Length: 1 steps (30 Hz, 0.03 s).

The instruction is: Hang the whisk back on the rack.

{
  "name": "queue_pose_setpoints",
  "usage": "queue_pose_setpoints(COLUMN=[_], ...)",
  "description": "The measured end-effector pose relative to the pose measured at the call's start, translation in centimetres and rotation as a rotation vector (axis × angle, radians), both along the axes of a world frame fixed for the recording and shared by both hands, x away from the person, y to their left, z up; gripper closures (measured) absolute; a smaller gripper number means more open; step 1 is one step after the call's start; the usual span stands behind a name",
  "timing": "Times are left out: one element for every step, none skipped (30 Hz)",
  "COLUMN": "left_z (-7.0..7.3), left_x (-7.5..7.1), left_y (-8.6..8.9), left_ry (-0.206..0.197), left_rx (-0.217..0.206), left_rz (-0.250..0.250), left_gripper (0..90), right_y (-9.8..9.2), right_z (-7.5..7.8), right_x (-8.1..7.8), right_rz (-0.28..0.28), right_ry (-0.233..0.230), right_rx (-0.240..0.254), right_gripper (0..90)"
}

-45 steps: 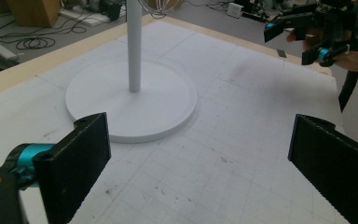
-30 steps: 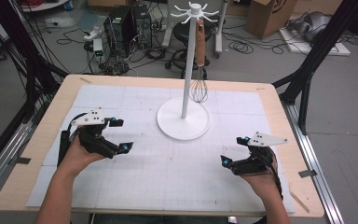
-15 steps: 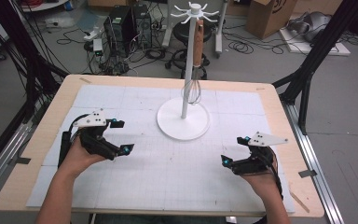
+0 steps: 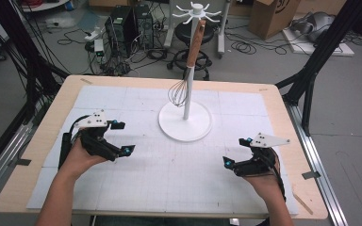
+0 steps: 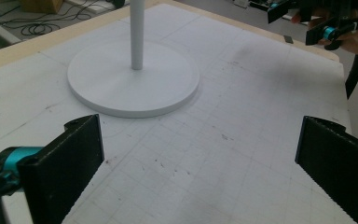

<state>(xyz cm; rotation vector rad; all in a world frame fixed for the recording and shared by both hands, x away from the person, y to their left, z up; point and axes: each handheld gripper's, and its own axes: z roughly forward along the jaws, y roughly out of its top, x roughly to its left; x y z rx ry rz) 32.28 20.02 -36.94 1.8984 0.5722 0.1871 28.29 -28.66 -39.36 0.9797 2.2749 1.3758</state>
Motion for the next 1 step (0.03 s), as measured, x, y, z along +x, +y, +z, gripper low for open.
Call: queue_pose_setpoints(left_z=[0.0], left_x=[0.0], left_y=[0.0], left_ry=[0.0], left_rx=[0.0], left_rz=[0.0], left_gripper=[1.7], right_y=[0.0], right_z=[0.0], right_x=[0.0], right_rz=[0.0], right_ry=[0.0], right_rx=[0.0], right_gripper=[2.7])
